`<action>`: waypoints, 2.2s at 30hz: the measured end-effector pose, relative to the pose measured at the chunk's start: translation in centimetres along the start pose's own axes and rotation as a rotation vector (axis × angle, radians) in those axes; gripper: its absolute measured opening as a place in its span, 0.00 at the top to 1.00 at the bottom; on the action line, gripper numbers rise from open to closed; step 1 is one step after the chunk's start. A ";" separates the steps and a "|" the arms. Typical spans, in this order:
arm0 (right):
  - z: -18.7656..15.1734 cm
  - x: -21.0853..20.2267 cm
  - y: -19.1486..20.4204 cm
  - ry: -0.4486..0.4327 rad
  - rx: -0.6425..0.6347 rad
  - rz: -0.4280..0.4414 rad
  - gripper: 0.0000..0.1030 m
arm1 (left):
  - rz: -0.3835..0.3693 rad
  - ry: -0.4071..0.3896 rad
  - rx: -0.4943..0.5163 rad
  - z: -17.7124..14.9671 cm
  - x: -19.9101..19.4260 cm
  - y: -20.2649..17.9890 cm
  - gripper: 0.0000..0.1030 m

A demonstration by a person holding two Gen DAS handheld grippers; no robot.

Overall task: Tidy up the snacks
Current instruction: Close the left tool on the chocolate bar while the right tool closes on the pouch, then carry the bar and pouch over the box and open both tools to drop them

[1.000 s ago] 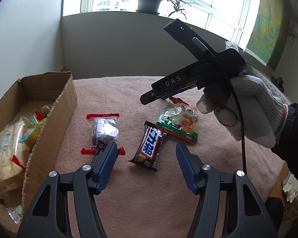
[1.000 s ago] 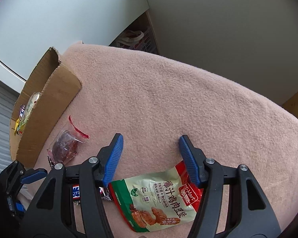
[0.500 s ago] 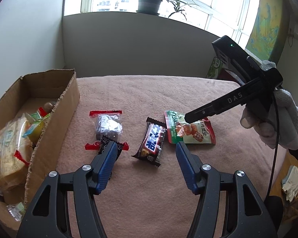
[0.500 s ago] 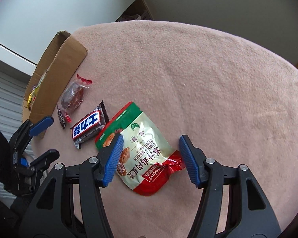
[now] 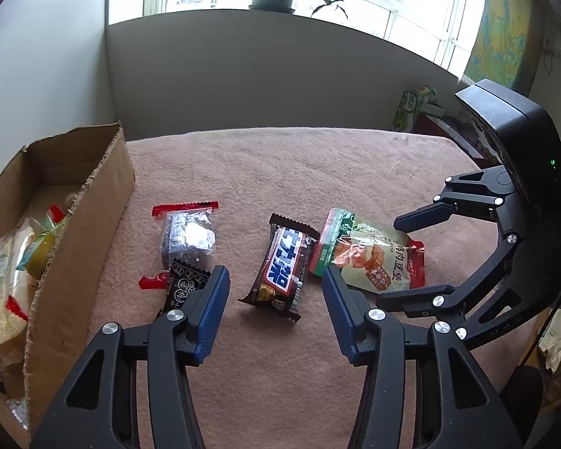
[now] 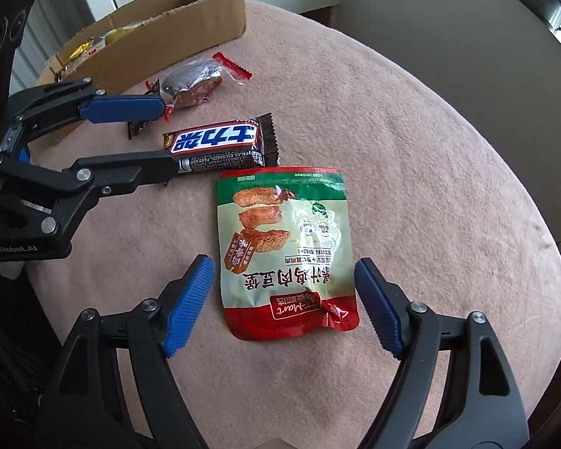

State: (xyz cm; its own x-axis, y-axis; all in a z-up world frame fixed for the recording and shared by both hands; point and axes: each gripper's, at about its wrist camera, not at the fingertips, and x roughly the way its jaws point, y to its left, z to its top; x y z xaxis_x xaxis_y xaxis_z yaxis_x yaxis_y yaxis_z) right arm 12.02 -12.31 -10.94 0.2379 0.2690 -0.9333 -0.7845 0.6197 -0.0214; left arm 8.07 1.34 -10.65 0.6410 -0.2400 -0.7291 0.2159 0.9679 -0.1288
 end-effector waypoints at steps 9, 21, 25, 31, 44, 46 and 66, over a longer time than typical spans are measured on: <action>0.3 0.7 -2.2 -0.005 0.113 -0.016 0.21 | 0.015 0.020 0.016 1.1 1.6 -0.4 0.56; -0.5 -0.4 -4.6 -0.017 0.209 -0.059 0.24 | 0.056 0.099 0.032 1.2 4.5 -0.8 0.63; -0.8 -0.7 -4.0 -0.019 0.219 -0.060 0.28 | 0.055 0.094 0.018 1.4 4.2 -0.7 0.74; -0.5 -0.6 -3.9 -0.017 0.235 -0.059 0.42 | 0.058 0.085 0.015 1.2 3.8 -0.8 0.74; -2.3 -3.1 -4.7 -0.067 0.299 -0.075 0.47 | 0.046 0.014 0.003 0.8 0.5 -1.0 0.74; -2.5 -3.7 -4.5 -0.082 0.298 -0.083 0.47 | 0.046 -0.009 -0.003 0.8 -0.5 -0.9 0.74; 2.3 -7.8 1.0 -0.216 0.208 -0.087 0.47 | 0.137 -0.203 -0.066 0.0 -8.5 3.2 0.74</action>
State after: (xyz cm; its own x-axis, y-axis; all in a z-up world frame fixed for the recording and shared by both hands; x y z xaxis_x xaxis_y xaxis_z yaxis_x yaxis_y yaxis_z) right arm 10.68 -12.10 -2.82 0.4327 0.3451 -0.8329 -0.6271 0.7790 -0.0030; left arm 3.33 6.49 -4.82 0.7970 -0.1094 -0.5939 0.0720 0.9937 -0.0864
